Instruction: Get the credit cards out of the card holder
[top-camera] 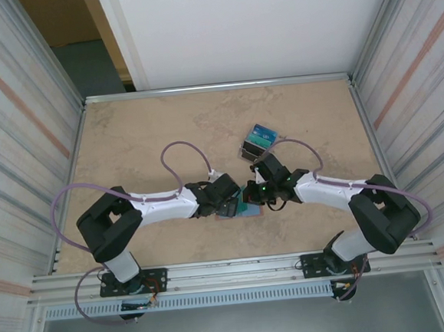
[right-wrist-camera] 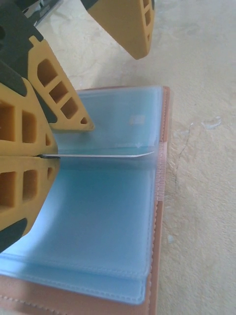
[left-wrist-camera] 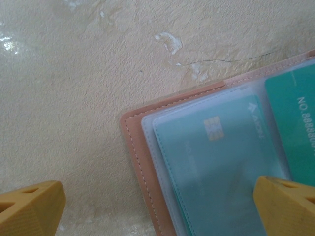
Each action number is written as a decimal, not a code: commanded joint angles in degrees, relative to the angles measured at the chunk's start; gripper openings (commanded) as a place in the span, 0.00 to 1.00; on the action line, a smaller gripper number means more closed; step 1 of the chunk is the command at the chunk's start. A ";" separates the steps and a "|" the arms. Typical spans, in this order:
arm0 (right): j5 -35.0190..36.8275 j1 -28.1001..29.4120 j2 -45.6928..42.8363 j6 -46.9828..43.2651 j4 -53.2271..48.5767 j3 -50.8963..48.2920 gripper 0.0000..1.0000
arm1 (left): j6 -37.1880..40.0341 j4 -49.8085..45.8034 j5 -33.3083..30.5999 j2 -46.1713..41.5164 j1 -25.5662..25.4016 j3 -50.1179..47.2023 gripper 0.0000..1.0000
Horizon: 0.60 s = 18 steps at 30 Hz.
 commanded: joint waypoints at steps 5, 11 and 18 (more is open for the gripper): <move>6.23 0.22 -5.39 -5.18 -8.83 3.07 0.02 | -0.24 -1.87 -0.78 -1.05 0.55 -1.64 0.99; 10.95 -0.93 -8.12 -12.33 -17.45 9.12 0.00 | 0.82 -1.71 -1.48 -3.61 0.61 -1.16 0.99; 12.32 -6.82 -8.44 -23.07 -23.99 17.86 0.00 | 1.78 -1.85 -2.95 -8.26 0.78 -0.87 0.99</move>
